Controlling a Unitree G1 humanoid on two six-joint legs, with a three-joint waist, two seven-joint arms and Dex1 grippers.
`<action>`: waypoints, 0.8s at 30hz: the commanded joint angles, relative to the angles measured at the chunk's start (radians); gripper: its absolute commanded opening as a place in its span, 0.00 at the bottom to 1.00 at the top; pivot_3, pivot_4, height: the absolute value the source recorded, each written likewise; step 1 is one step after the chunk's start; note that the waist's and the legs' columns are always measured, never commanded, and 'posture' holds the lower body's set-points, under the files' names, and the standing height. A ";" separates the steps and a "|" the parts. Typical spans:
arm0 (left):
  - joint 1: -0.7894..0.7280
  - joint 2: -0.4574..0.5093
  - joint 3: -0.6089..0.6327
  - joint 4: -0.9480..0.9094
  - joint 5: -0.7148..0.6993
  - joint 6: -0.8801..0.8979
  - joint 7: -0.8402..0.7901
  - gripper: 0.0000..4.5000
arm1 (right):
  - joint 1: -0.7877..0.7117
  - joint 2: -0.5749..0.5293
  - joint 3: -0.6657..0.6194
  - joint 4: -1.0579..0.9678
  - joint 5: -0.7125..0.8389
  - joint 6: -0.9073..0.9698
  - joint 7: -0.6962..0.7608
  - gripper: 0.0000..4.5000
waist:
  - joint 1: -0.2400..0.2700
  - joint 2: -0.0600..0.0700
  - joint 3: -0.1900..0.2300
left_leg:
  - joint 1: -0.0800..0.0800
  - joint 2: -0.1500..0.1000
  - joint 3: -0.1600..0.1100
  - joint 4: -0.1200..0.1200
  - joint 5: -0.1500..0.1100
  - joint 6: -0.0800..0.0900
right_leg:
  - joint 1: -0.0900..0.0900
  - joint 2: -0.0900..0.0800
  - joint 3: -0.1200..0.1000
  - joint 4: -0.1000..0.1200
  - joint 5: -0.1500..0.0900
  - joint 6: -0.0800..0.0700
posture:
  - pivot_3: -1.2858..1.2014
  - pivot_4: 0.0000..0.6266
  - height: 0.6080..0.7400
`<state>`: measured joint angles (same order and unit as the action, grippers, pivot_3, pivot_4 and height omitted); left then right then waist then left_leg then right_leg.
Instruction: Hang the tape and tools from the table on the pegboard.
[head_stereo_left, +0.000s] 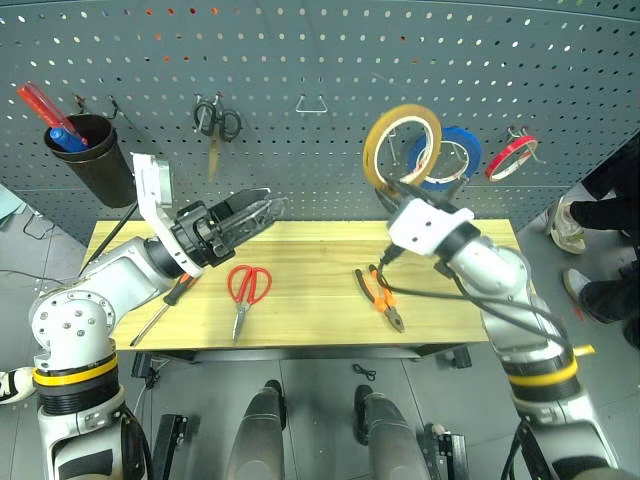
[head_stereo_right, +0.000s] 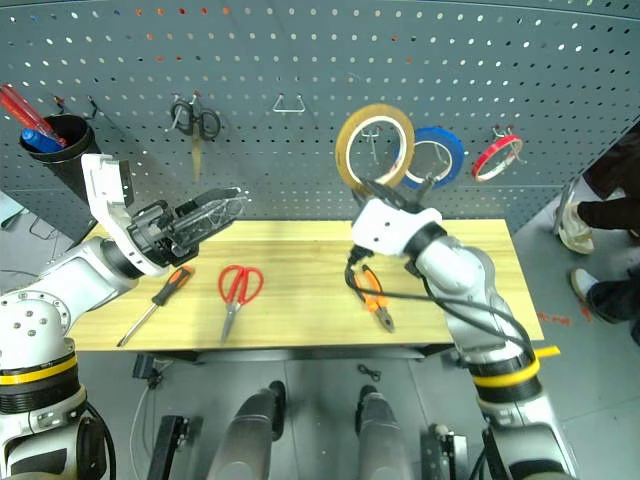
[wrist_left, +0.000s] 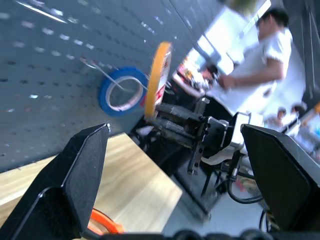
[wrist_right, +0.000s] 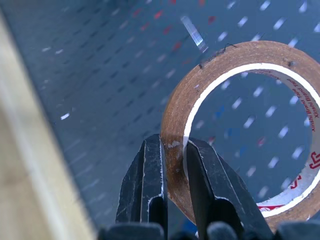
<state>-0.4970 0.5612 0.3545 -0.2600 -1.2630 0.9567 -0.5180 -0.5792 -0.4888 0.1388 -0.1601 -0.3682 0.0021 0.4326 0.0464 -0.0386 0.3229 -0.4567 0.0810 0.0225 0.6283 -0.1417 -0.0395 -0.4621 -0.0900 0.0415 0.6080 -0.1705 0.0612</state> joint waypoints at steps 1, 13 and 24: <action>-0.026 0.008 0.006 -0.006 -0.015 -0.018 -0.006 1.00 | -0.054 0.011 -0.004 0.129 0.015 0.029 0.000 0.05 | 0.004 -0.001 -0.001 | 0.000 0.000 0.000 0.000 0.000 0.000 | 0.000 0.000 0.000 0.000 0.000 0.000 | 0.58 0.44 1.00; -0.002 -0.012 0.011 -0.057 -0.064 -0.051 0.045 1.00 | -0.109 0.038 -0.013 0.263 0.114 0.047 0.040 0.50 | 0.003 -0.001 -0.001 | -0.002 0.000 -0.002 -0.001 0.000 0.000 | 0.000 0.000 -0.002 -0.001 0.001 0.000 | 0.59 0.44 1.00; 0.281 0.160 -0.094 -0.130 0.187 -0.108 -0.201 1.00 | 0.165 0.075 0.005 0.078 0.258 0.495 0.204 0.99 | 0.009 -0.001 -0.001 | -0.002 0.000 -0.002 -0.002 0.000 -0.001 | -0.001 0.000 -0.002 -0.001 0.000 -0.001 | 0.59 0.48 1.00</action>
<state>-0.2464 0.6869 0.2739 -0.3353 -1.1294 0.8838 -0.6433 -0.4146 -0.4335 0.1575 -0.0128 -0.1631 0.3544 0.6143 0.0550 -0.0397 0.3222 -0.4584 0.0812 0.0200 0.6265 -0.1419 -0.0406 -0.4636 -0.0897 0.0396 0.6078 -0.1724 0.0566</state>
